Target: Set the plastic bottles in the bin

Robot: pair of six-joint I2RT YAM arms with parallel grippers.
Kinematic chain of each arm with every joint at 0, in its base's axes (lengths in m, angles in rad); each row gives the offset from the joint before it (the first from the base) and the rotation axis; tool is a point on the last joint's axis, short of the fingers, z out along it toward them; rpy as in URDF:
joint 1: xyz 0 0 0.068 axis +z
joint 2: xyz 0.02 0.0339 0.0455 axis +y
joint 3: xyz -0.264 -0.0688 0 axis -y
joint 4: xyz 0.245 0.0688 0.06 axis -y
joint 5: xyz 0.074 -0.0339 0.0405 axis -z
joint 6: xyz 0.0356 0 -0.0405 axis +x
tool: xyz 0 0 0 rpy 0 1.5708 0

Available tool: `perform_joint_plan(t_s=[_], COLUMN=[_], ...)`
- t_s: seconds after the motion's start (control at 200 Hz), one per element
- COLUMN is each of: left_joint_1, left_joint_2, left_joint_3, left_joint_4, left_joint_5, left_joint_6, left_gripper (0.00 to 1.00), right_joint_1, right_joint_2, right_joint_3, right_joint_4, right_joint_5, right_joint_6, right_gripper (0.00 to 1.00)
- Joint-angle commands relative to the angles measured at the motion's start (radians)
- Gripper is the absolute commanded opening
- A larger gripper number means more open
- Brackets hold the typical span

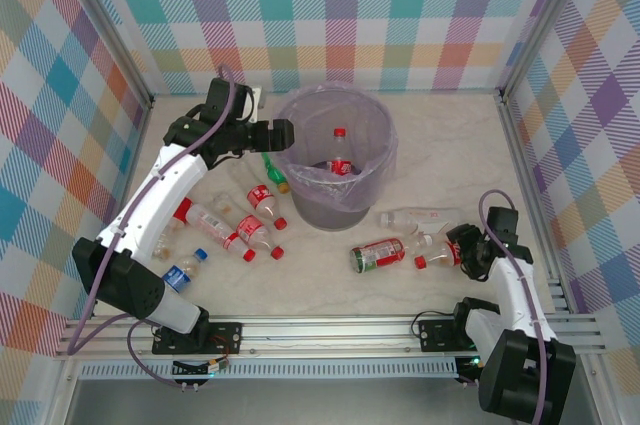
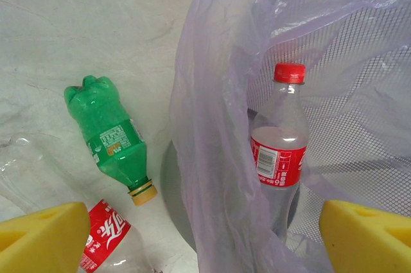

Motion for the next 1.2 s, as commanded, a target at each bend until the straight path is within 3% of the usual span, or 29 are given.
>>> perform_joint_plan(t_s=[0.0, 0.365, 0.445, 0.485, 0.58, 0.825, 0.93, 1.075, 1.195], left_joint_1=[0.013, 0.032, 0.034, 0.036, 0.05, 0.06, 0.06, 0.049, 0.026], left_joint_2=[0.003, 0.018, 0.02, 0.026, 0.038, 0.04, 0.042, 0.068, 0.102], left_joint_3=[-0.01, -0.025, -0.032, -0.035, -0.037, -0.041, -0.039, -0.017, 0.02], left_joint_4=[0.008, 0.051, 0.059, 0.064, 0.083, 0.101, 0.111, 0.119, 0.097], left_joint_5=[0.019, 0.125, 0.137, 0.155, 0.216, 0.246, 0.248, 0.251, 0.238], left_joint_6=[0.001, -0.049, -0.057, -0.065, -0.097, -0.126, -0.14, -0.164, -0.16], left_gripper=[0.92, 0.92, 0.91, 0.91, 0.91, 0.77, 0.68, 0.58, 0.55], right_joint_1=[-0.008, -0.009, -0.008, -0.008, -0.005, 0.041, 0.123, 0.377, 0.528], right_joint_2=[-0.037, -0.242, -0.257, -0.257, -0.221, -0.119, -0.044, 0.098, 0.257], right_joint_3=[0.023, 0.129, 0.141, 0.142, 0.186, 0.464, 0.629, 0.914, 1.109], right_joint_4=[-0.024, -0.17, -0.116, -0.06, 0.025, 0.041, 0.063, 0.025, 0.018], right_joint_5=[0.012, -0.05, -0.129, -0.193, -0.3, -0.421, -0.444, -0.31, -0.285], right_joint_6=[-0.029, -0.053, -0.051, -0.036, -0.001, -0.103, -0.146, -0.271, -0.347], right_gripper=[0.69, 0.6, 0.49, 0.44, 0.44, 0.44, 0.43, 0.43, 0.43])
